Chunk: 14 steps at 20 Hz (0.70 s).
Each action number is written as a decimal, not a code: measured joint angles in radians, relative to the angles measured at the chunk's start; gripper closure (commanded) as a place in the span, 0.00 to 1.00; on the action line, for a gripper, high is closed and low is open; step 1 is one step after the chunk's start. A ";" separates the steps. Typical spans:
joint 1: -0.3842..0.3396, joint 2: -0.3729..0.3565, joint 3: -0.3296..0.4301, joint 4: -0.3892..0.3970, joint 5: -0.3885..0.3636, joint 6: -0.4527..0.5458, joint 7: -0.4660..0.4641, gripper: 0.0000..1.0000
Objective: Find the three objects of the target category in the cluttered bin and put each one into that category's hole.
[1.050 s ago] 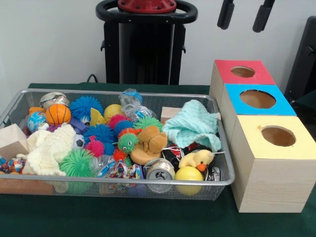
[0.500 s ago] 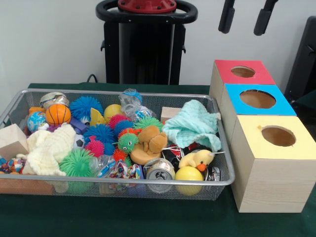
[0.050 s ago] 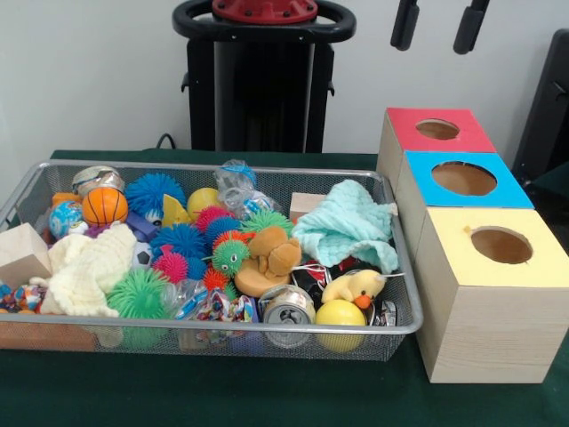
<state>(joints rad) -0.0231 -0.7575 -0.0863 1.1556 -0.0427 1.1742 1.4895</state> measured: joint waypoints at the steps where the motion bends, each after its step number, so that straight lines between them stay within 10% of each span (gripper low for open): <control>1: -0.001 -0.002 0.000 0.000 0.000 0.000 0.000 0.00; 14: -0.054 -0.031 0.000 0.001 0.000 0.000 0.000 0.00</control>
<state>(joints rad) -0.0769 -0.7883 -0.0866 1.1570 -0.0427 1.1740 1.4895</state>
